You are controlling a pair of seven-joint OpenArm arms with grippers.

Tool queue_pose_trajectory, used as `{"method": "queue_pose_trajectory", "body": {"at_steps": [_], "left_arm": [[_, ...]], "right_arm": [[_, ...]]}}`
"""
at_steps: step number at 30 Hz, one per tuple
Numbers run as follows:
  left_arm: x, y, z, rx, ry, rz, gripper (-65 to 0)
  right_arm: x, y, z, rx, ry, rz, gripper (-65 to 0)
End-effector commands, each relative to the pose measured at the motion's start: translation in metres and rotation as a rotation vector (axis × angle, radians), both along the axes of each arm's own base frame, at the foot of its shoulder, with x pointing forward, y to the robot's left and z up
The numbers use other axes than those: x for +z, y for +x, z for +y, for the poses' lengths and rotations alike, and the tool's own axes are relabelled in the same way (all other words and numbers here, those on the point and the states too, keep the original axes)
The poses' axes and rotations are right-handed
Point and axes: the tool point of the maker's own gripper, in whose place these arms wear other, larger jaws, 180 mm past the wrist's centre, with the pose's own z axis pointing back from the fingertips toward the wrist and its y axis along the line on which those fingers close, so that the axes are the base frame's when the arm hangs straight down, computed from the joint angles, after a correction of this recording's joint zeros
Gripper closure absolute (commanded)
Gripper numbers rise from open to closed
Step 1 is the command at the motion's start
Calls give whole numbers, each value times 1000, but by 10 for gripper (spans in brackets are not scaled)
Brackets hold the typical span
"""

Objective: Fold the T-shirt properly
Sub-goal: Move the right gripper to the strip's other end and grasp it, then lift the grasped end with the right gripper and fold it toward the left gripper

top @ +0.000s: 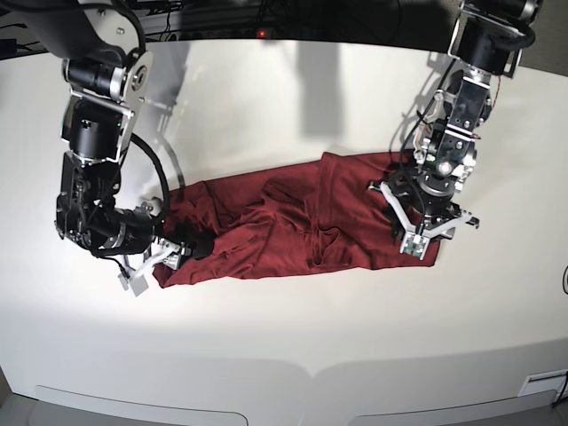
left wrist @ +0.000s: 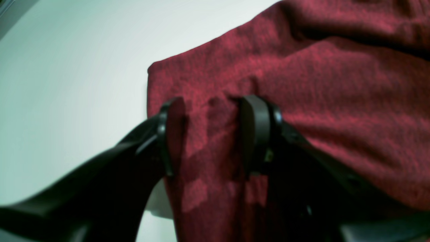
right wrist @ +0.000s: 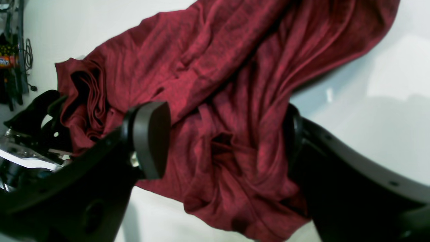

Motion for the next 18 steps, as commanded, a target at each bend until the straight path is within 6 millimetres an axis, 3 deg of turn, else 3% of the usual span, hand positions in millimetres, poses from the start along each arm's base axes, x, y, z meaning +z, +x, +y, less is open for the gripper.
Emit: {"method": "queue_pose_trajectory", "body": {"at_steps": [1, 4, 7, 8, 13, 18], "left_arm": [[-37, -38, 12, 14, 61, 211, -270], [-37, -38, 11, 14, 60, 210, -270], [-36, -37, 12, 13, 60, 208, -270], [-35, -37, 11, 13, 60, 205, -270], [-19, -28, 5, 5, 50, 169, -270], [5, -17, -3, -5, 40, 117, -270]], "right_arm": [[14, 11, -8, -2, -13, -36, -356], [15, 13, -7, -6, -9, -43, -209], [20, 16, -4, -13, 21, -68, -22], [24, 18, -1, -9, 45, -88, 0], [40, 27, 25, 31, 107, -132, 0], [58, 34, 65, 105, 126, -186, 0]]}}
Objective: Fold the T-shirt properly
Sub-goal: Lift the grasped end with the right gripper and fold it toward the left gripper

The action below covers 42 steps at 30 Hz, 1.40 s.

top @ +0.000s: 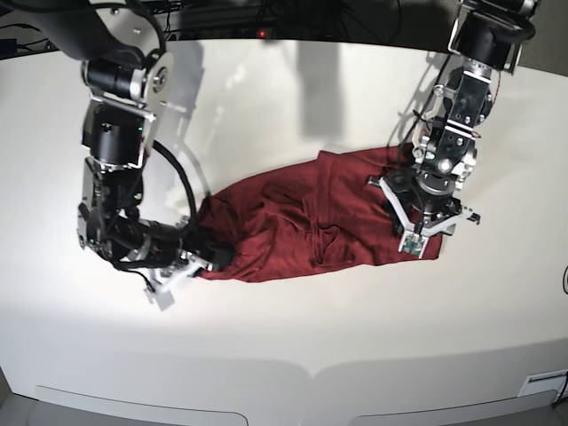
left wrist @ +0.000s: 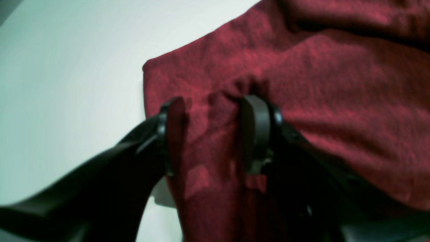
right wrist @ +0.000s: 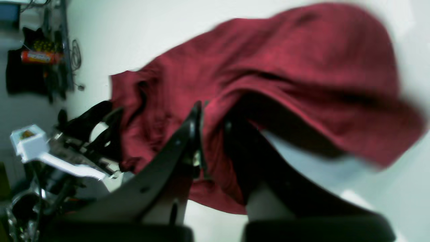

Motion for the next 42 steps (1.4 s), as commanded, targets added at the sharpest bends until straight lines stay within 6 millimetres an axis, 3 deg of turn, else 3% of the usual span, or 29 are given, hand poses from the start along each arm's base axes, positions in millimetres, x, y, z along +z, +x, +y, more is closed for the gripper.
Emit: {"method": "queue_pose_trajectory", "body": {"at_steps": [1, 5, 15, 18, 23, 27, 31, 36, 42], "left_arm": [[-5, -9, 0, -12, 17, 57, -270], [12, -2, 2, -24, 72, 18, -270], [63, 9, 4, -25, 119, -73, -270], [80, 11, 18, -16, 175, -104, -270], [104, 14, 68, 93, 328, -157, -270], [105, 7, 100, 153, 392, -134, -270], [101, 2, 113, 180, 373, -102, -270], [69, -25, 102, 200, 253, 98, -270], [54, -38, 90, 144, 215, 88, -270]], "right_arm": [[26, 17, 7, 15, 10, -83, 0], [39, 16, 44, 125, -23, -138, 0], [50, -5, 137, 347, -6, -168, 0], [59, -7, 156, 379, 18, -177, 0], [79, -8, 186, 425, 57, -201, 0], [87, -8, 192, 450, 68, -215, 0], [82, -20, 204, 516, 34, -214, 0], [76, -37, 222, 612, -5, -217, 0], [76, -62, 253, 729, 3, -245, 0]]}}
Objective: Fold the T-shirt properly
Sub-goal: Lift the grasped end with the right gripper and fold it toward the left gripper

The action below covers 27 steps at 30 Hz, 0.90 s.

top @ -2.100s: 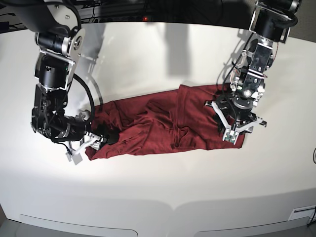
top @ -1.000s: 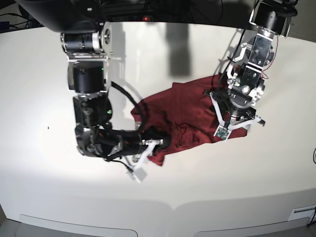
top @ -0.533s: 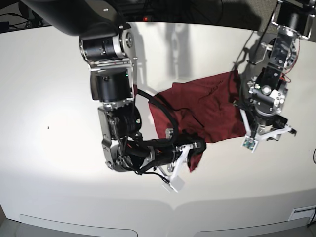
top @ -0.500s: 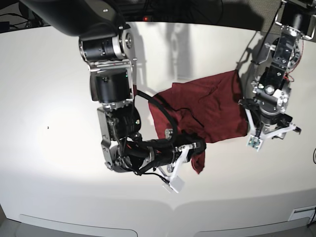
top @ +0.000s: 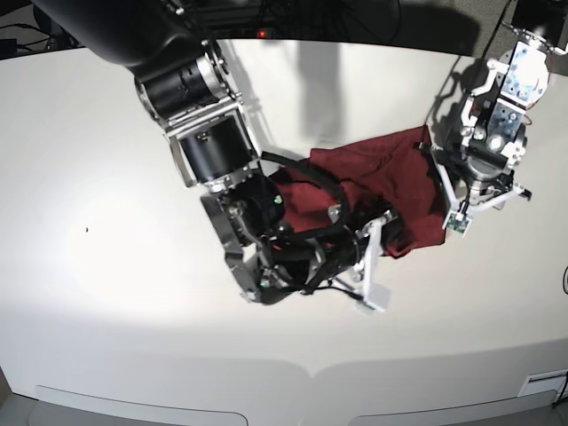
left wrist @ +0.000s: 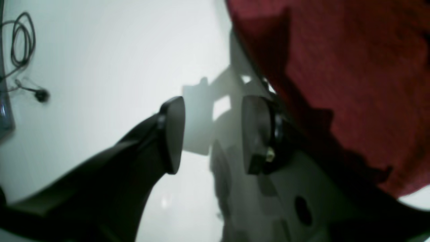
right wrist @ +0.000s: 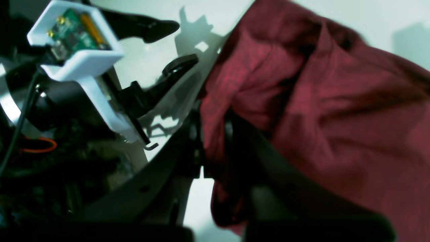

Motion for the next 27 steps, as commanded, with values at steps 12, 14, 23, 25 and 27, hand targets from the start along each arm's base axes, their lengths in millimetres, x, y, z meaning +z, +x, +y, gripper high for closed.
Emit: {"method": "queue_pose_trajectory", "body": {"at_steps": [12, 14, 23, 25, 27], "left_arm": [[15, 11, 10, 6, 47, -48, -270], [15, 11, 10, 6, 47, -48, -270], [17, 12, 13, 5, 65, -53, -270], [20, 14, 17, 4, 100, -65, -270], [22, 15, 20, 3, 124, -74, -270]], "right_arm": [[12, -25, 40, 148, 19, -97, 0], [13, -25, 41, 148, 20, -97, 0], [31, -30, 51, 136, 135, -48, 0], [35, -30, 53, 131, 159, -42, -117], [42, -30, 56, 122, 202, -27, -201]]}}
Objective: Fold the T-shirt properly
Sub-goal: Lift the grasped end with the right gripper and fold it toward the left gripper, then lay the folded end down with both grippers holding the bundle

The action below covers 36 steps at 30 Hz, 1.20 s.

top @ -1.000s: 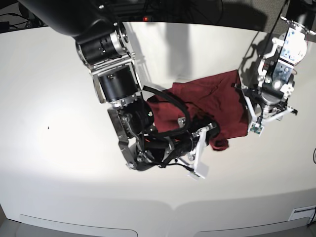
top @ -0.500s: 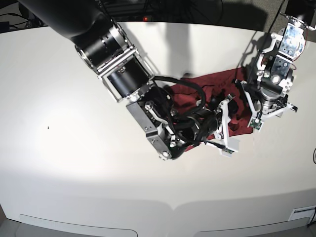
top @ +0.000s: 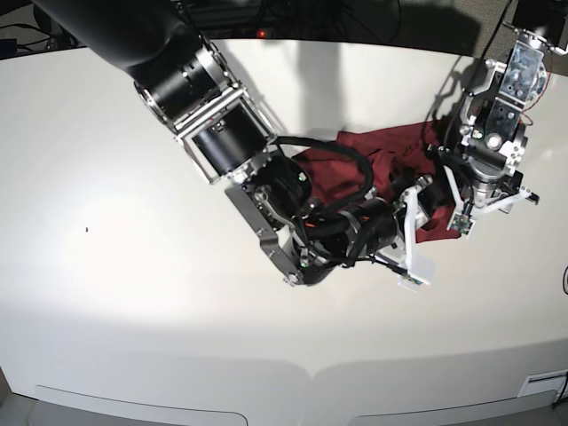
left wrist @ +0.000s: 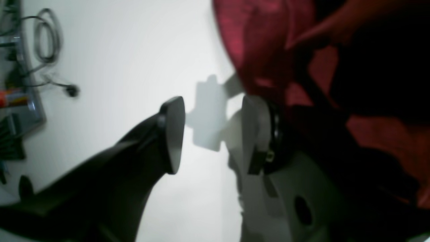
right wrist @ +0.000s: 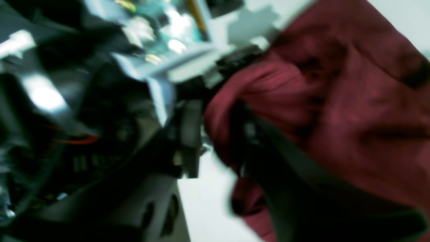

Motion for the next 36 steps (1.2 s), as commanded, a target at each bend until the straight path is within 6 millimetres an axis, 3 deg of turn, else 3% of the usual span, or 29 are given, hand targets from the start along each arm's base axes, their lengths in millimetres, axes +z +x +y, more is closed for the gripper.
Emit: {"method": "queue_pose_trajectory", "body": {"at_steps": [1, 11, 14, 20, 23, 26, 32, 36], "left_arm": [[14, 10, 6, 0, 26, -48, -270], [17, 13, 7, -8, 32, -64, -270], [21, 17, 7, 3, 23, -101, -270], [51, 30, 17, 86, 58, -241, -270], [73, 34, 1, 71, 13, -304, -270], [87, 33, -30, 69, -103, -328, -270], [67, 16, -96, 85, -346, -273, -270], [50, -4, -117, 104, -412, -225, -270]], "right_arm": [[31, 8, 11, 0, 94, -23, -214], [58, -17, 13, 96, 219, 138, -214], [54, 6, 11, 10, 193, 59, -214], [28, 94, -22, -278, 15, -333, -214], [30, 118, -39, -367, 8, -388, -214], [16, 128, -52, -403, -42, -391, -214], [-34, 134, -69, -444, -174, -374, -214], [-41, 136, -72, -441, -196, -371, -213]]}}
